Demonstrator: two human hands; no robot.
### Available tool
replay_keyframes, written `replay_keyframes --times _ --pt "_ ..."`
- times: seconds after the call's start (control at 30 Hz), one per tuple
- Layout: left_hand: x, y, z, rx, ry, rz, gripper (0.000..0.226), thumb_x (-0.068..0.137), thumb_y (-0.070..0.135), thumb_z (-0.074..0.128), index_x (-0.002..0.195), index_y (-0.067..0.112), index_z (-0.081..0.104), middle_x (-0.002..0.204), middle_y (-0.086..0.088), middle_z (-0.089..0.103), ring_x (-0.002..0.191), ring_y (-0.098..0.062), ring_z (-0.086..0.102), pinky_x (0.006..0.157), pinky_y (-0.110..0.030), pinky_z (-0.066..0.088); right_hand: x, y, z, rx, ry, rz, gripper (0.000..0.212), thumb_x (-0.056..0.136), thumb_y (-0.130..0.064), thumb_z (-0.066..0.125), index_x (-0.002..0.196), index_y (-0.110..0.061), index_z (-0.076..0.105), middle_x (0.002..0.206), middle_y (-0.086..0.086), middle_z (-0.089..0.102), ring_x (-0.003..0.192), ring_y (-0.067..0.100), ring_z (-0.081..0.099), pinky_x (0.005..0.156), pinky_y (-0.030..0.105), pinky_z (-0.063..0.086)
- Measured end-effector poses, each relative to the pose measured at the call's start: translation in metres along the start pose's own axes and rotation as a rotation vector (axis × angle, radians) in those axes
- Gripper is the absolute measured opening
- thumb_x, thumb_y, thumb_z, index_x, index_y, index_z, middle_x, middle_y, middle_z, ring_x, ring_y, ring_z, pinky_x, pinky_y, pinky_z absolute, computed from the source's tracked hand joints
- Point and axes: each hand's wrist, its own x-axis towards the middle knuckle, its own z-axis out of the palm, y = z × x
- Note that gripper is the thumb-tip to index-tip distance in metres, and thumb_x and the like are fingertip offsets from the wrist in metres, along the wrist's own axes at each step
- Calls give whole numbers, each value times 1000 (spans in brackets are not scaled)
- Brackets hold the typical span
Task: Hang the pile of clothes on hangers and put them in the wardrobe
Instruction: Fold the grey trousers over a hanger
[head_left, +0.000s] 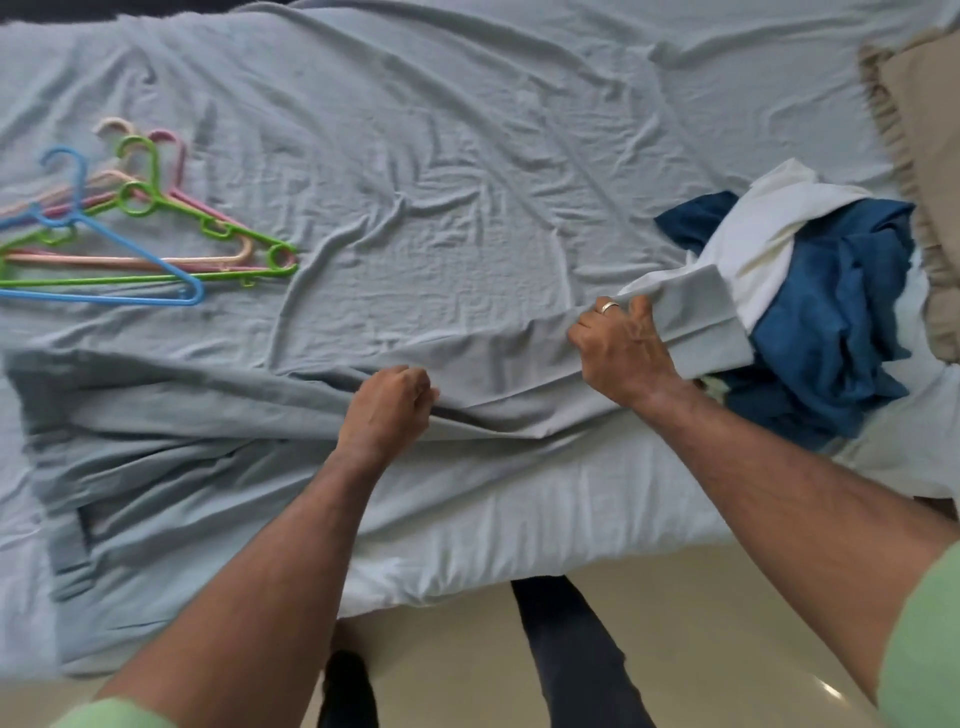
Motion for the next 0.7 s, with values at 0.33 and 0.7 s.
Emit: replay_keyframes --times 0.33,0.7 --pt "-118 -211 -116 -41 186 -282 18 91 25 69 81 11 65 80 -10 66 76 -32 61 67 -41 49 98 -265 -18 237 -112 -107 14 67 -9 60 75 -17 68 75 3 68 80 31 62 76 43 35" --pt "-215 -390 -127 -48 -11 -456 24 90 17 62 106 26 77 113 -2 67 107 -28 62 88 -44 54 249 -478 -28 501 -343 -41 66 89 -52 67 144 -25 44 148 1 45 137 29 43 110 58 30"
